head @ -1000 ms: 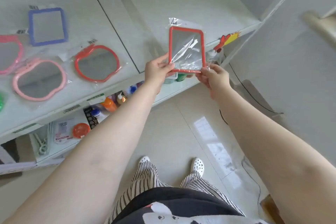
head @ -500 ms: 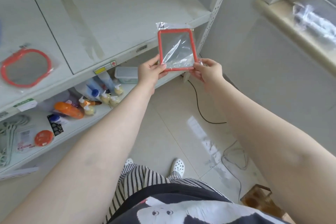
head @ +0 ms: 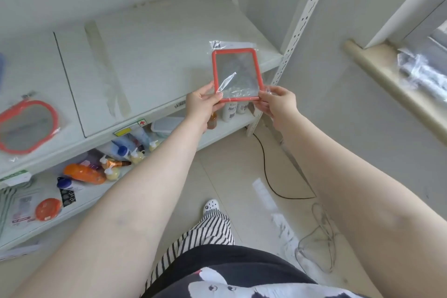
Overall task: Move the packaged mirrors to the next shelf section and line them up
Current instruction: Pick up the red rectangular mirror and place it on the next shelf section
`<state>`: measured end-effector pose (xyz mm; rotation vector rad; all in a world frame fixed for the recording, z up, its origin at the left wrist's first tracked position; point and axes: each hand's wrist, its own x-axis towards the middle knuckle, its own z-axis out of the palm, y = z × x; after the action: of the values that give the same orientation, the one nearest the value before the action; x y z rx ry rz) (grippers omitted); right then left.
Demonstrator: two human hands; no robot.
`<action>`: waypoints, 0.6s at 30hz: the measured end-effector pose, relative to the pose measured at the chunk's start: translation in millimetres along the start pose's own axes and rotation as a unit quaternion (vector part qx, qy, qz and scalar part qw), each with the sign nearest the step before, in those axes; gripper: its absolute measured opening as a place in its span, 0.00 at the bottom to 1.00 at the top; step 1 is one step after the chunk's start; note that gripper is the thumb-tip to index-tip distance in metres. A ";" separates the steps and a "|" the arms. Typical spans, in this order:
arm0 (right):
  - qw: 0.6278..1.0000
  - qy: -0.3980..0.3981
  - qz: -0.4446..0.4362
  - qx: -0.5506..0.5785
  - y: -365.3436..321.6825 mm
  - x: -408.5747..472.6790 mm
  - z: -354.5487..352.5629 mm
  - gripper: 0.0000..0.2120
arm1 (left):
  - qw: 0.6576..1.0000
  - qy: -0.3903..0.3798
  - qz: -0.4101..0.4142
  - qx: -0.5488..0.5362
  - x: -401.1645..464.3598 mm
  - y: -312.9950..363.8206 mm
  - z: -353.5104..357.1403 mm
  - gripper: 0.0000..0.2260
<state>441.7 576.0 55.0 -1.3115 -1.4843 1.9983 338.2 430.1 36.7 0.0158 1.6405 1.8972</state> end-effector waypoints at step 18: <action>0.997 -0.055 -0.014 -0.044 -106.0 187.8 52.1 0.09 | 0.997 0.064 0.018 -0.034 171.5 64.9 61.3 0.23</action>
<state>274.5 721.6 60.9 -1.2237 -1.6487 2.0383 195.7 560.5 43.9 -0.1072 1.6678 2.0177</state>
